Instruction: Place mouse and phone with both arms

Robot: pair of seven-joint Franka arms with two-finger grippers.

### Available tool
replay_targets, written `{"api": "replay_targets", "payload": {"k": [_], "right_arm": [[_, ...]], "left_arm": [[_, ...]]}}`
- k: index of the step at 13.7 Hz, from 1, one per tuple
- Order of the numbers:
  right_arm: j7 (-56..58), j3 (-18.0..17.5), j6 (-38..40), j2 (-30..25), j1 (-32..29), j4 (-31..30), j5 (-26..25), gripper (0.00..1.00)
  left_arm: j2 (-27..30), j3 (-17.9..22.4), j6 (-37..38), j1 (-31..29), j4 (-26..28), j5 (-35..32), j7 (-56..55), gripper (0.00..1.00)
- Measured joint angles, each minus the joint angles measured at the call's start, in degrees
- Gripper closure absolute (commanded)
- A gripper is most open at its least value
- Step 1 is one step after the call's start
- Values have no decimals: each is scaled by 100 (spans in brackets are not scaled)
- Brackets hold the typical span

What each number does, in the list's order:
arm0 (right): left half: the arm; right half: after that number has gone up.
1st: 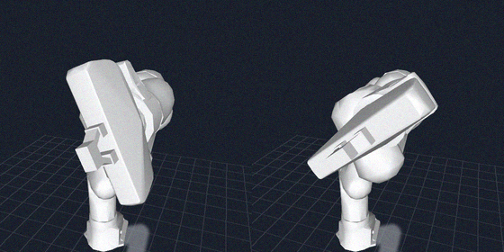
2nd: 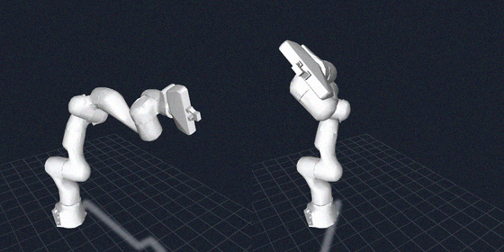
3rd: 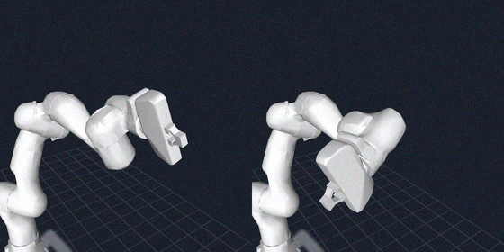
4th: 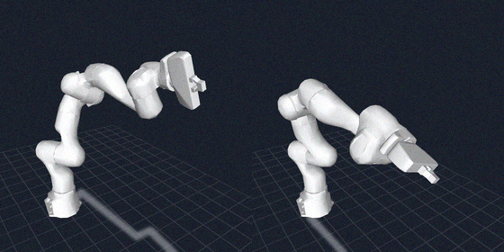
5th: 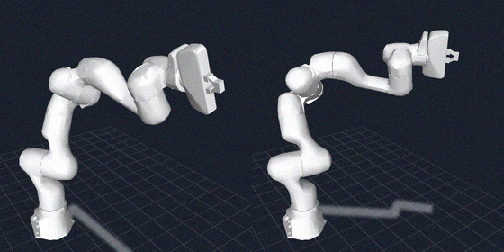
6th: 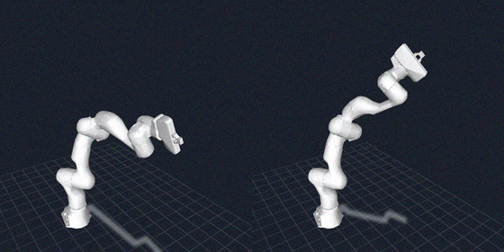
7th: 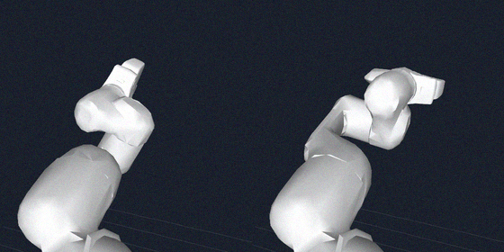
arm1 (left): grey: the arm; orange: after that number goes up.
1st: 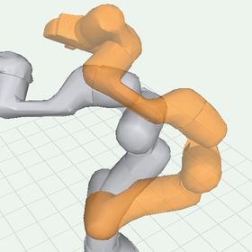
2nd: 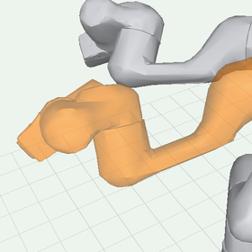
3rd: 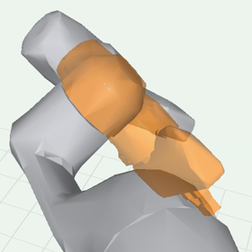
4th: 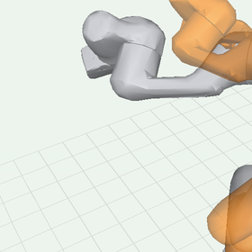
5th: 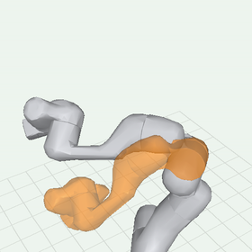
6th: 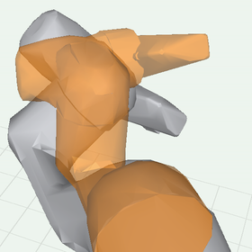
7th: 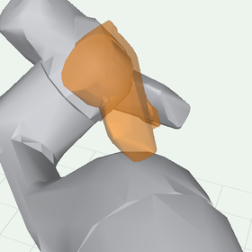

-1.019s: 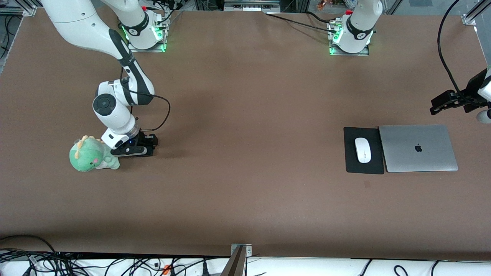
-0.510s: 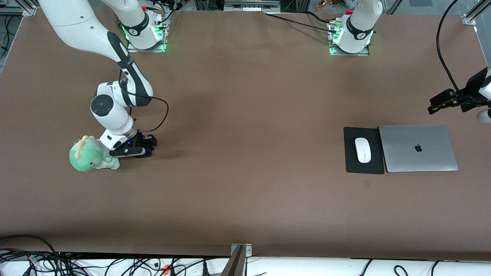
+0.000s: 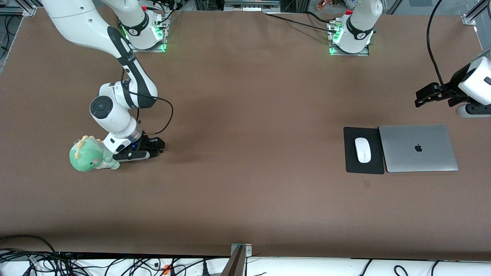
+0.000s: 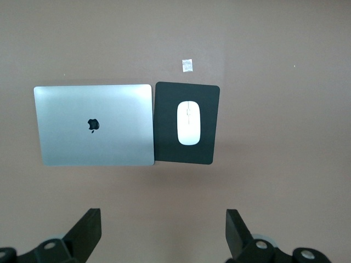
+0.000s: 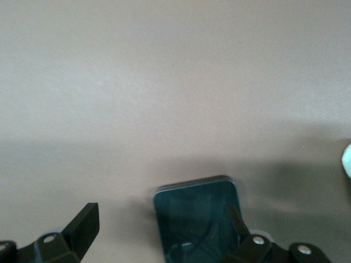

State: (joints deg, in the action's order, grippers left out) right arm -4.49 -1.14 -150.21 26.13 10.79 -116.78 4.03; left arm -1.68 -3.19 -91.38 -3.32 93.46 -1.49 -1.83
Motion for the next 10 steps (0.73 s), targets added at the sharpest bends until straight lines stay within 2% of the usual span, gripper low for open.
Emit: {"api": "replay_targets", "payload": {"k": [4,7,10], "right_arm": [[1,39,1528,-579,-10,615,396,0],[41,384,2827,-1038,-30,1088,410,0],[339,698,3774,-1668,-120,1206,412,0]], "left_arm": [[92,223,22,179,-38,0,7,0],[109,258,22,182,-54,0,14,0],[109,243,21,213,-108,5,14,0]]}}
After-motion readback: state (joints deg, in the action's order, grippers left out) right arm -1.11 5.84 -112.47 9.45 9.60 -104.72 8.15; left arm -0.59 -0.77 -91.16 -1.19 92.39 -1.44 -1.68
